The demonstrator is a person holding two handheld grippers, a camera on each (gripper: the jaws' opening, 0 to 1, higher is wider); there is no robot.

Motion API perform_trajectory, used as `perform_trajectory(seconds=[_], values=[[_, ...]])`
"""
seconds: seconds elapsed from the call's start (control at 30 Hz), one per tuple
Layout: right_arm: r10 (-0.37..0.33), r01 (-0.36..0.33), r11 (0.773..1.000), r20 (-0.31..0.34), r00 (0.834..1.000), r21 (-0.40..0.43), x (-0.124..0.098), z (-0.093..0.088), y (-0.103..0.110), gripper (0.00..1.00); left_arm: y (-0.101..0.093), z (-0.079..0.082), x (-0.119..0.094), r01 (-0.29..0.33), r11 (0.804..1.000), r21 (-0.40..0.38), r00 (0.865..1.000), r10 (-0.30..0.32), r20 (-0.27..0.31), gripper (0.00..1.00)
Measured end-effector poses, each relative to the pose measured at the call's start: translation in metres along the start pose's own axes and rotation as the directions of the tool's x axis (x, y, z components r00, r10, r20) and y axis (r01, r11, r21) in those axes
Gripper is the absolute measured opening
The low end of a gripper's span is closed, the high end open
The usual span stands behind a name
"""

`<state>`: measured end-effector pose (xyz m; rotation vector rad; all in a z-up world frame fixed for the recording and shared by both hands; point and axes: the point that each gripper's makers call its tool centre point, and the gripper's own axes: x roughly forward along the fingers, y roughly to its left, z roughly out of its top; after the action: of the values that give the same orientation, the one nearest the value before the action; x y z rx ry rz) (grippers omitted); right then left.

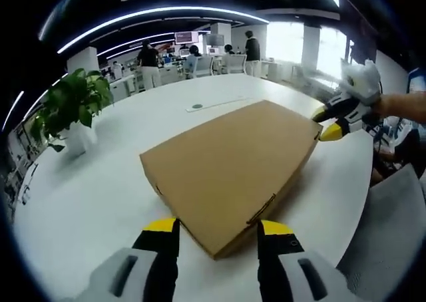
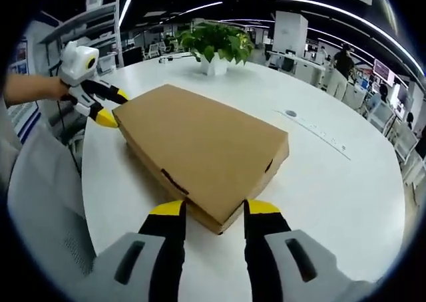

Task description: Operate the shoe box by opening the lid, removing the specified soft item, and placing it in the target area until the item is outside and the box remains undamaged.

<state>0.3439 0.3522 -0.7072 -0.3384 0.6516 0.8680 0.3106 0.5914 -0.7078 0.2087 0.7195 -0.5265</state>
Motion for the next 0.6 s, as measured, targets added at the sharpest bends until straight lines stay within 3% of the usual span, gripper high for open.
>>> perform_trajectory(seconds=[0.6], values=[[0.012,-0.012,1.000,0.026,1.000,0.014,0.006,0.006,0.061,0.27,0.024,-0.027,-0.034,0.065,0.996,0.061,0.998,-0.064,-0.026,0.47]])
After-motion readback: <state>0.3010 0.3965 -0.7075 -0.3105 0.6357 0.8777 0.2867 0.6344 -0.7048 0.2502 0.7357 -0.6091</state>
